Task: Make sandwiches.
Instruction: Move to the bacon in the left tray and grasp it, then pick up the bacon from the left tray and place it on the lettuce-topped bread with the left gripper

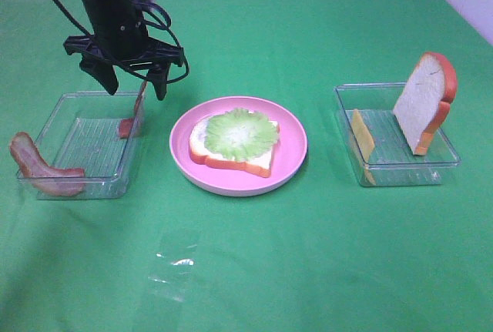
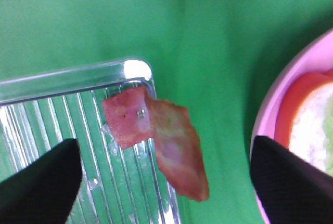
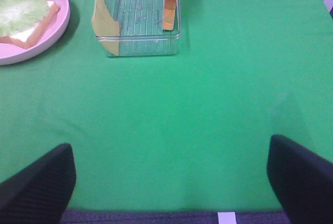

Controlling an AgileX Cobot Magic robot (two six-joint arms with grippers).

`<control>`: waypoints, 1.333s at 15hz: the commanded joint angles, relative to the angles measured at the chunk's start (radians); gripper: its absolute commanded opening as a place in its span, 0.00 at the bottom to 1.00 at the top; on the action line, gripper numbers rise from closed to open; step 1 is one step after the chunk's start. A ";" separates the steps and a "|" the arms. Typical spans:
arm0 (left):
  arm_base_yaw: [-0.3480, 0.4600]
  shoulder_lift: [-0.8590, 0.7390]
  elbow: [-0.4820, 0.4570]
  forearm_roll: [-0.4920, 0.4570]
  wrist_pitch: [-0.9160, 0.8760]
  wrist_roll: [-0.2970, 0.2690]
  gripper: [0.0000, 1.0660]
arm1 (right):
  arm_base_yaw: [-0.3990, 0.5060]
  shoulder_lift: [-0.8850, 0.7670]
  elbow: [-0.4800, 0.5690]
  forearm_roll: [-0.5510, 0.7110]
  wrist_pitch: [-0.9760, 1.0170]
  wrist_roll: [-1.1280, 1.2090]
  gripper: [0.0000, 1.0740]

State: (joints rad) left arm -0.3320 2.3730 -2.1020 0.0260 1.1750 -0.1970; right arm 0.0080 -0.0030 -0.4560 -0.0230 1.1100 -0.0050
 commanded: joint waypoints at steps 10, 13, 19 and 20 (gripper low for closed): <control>-0.004 0.002 0.005 -0.009 -0.004 -0.002 0.06 | 0.000 -0.023 0.003 -0.002 -0.003 -0.006 0.89; -0.004 0.001 0.003 -0.013 0.000 0.003 0.00 | 0.000 -0.023 0.003 -0.002 -0.003 -0.006 0.89; -0.010 -0.150 0.001 -0.015 0.053 0.005 0.00 | 0.000 -0.023 0.003 -0.002 -0.003 -0.006 0.89; -0.016 -0.186 0.001 -0.026 0.055 0.005 0.00 | 0.000 -0.023 0.003 -0.002 -0.003 -0.006 0.89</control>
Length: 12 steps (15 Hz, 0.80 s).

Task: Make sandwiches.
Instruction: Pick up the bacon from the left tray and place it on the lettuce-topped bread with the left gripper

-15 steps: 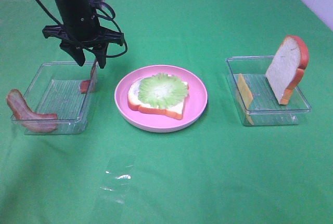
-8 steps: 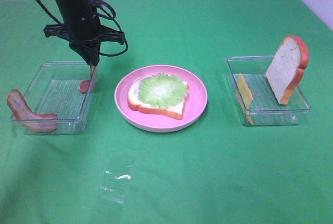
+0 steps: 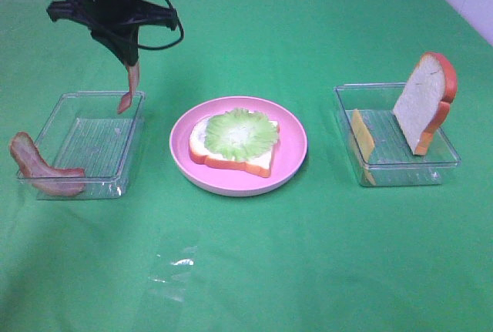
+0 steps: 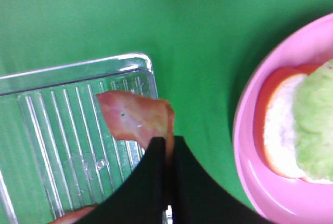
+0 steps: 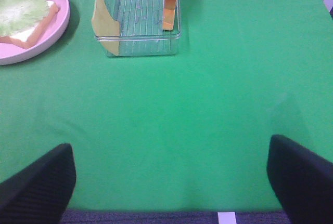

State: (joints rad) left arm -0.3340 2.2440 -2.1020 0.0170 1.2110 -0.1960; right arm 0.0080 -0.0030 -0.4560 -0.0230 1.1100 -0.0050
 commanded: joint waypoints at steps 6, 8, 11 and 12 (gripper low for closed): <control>-0.090 -0.143 -0.002 -0.408 0.009 0.163 0.00 | 0.000 -0.023 0.003 -0.001 -0.003 -0.006 0.89; -0.137 -0.111 -0.002 -0.462 -0.007 0.186 0.00 | 0.000 -0.023 0.003 -0.001 -0.003 -0.006 0.89; -0.184 -0.063 -0.002 -0.482 -0.070 0.187 0.00 | 0.000 -0.023 0.003 -0.001 -0.003 -0.006 0.89; -0.199 -0.041 -0.002 -0.500 -0.090 0.187 0.00 | 0.000 -0.023 0.003 -0.001 -0.003 -0.006 0.89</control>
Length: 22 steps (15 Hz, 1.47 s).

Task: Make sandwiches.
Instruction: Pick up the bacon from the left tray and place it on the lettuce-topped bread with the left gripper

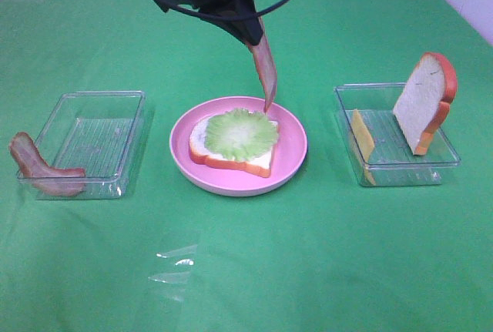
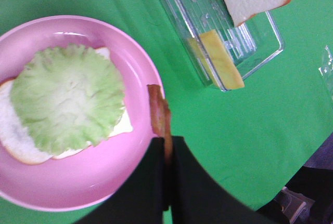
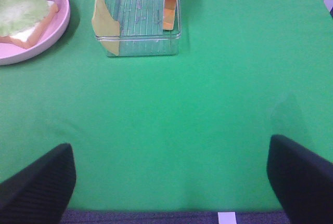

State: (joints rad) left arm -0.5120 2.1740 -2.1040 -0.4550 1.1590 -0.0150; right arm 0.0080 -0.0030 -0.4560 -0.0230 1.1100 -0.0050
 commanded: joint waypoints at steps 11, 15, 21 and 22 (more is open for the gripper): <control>-0.065 0.211 0.000 0.128 -0.102 0.001 0.00 | 0.000 -0.023 0.003 -0.002 -0.003 -0.006 0.89; -0.065 0.211 0.000 0.295 -0.071 -0.044 0.00 | 0.000 -0.023 0.003 -0.002 -0.003 -0.006 0.89; -0.065 0.211 0.000 0.398 -0.041 -0.100 0.00 | 0.000 -0.023 0.003 -0.002 -0.003 -0.006 0.89; -0.065 0.211 0.000 0.399 -0.037 -0.100 0.00 | 0.000 -0.023 0.003 -0.002 -0.003 -0.006 0.89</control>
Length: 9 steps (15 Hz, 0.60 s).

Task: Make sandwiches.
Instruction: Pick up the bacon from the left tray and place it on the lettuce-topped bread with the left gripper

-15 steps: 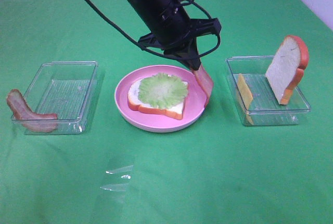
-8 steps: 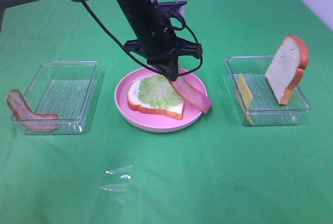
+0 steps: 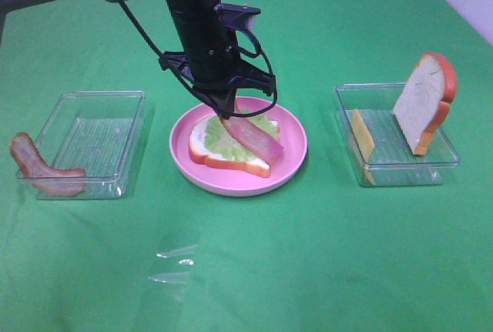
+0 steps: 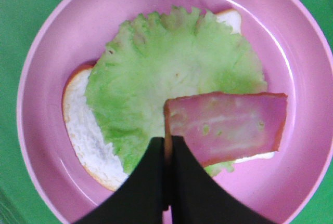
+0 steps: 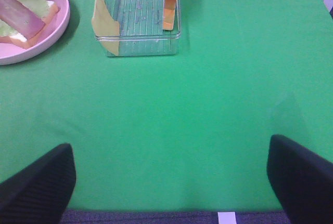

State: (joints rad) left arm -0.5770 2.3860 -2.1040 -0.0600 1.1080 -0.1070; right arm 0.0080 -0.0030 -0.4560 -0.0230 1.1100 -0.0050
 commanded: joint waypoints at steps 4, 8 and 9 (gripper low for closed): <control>0.000 0.001 0.000 0.060 0.047 -0.087 0.00 | 0.000 -0.023 0.003 -0.002 -0.003 -0.006 0.89; 0.000 0.001 0.000 0.060 0.038 -0.092 0.21 | 0.000 -0.023 0.003 -0.002 -0.003 -0.006 0.89; 0.000 0.001 0.000 0.060 0.035 -0.092 0.27 | 0.000 -0.023 0.003 -0.002 -0.003 -0.006 0.89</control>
State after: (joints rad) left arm -0.5770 2.3860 -2.1040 0.0000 1.1490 -0.1910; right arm 0.0080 -0.0030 -0.4560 -0.0230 1.1100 -0.0050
